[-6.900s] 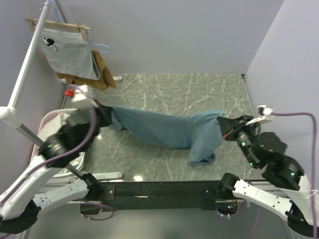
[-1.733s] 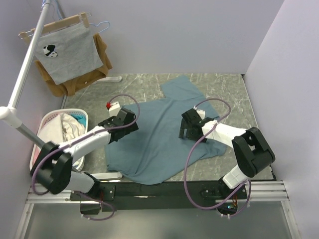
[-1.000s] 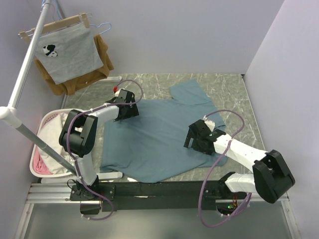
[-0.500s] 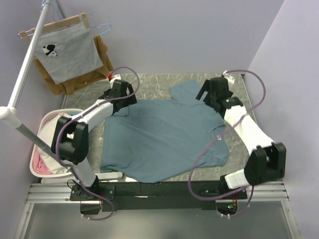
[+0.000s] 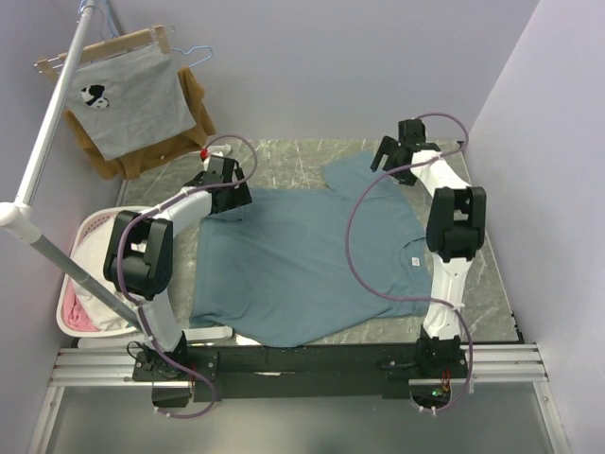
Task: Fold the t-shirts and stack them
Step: Grap the side of the flattened tshirt furthest away from the robot with both arms, then fold the flattened tshirt in 1/3 of the way
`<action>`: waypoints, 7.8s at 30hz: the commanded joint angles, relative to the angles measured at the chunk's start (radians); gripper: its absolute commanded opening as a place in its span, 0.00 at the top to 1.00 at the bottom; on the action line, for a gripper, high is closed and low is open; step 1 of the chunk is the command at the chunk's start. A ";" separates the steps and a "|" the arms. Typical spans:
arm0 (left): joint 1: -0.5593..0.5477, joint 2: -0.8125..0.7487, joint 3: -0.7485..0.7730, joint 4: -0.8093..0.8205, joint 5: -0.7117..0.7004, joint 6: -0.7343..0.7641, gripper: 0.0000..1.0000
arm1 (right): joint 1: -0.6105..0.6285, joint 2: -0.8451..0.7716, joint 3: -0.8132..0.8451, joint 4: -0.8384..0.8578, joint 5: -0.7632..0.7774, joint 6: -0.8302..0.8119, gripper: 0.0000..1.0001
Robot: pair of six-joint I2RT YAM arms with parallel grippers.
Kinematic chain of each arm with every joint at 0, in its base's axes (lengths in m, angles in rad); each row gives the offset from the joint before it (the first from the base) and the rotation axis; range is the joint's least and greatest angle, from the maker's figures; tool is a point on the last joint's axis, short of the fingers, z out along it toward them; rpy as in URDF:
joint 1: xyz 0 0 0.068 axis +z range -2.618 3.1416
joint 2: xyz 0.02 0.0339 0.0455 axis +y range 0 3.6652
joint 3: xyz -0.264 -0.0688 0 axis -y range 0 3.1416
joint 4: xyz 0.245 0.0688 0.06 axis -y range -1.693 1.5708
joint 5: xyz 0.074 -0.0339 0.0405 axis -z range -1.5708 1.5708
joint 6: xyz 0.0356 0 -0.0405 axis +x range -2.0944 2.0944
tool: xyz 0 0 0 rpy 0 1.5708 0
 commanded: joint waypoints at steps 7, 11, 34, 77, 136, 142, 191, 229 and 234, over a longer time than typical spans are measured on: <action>0.013 0.061 0.028 0.053 0.072 0.046 0.06 | -0.026 0.244 0.380 -0.105 -0.108 -0.094 0.01; 0.013 0.082 0.031 0.073 0.105 0.052 0.09 | -0.033 0.328 0.509 -0.141 -0.151 -0.108 0.01; -0.027 0.087 0.083 0.015 0.008 0.092 0.26 | -0.112 0.482 0.704 -0.165 -0.378 0.004 0.02; -0.130 0.199 0.173 -0.079 -0.260 0.186 0.66 | -0.142 0.505 0.691 -0.147 -0.468 0.045 0.06; -0.108 0.047 0.232 -0.152 -0.184 0.183 0.99 | -0.085 0.499 0.673 -0.295 -0.409 -0.073 1.00; -0.064 0.036 0.285 -0.172 -0.190 0.210 0.99 | -0.089 0.289 0.486 -0.133 -0.424 -0.056 1.00; 0.002 -0.149 0.014 -0.493 -0.224 0.130 0.99 | -0.079 -0.707 -0.760 -0.107 0.056 0.053 1.00; -0.022 -0.047 0.034 -0.430 -0.167 0.075 0.23 | -0.050 -0.647 -0.724 0.003 0.055 0.035 0.17; -0.009 -0.028 0.012 -0.396 -0.132 0.071 0.24 | -0.052 -0.623 -0.714 0.011 0.058 0.019 0.17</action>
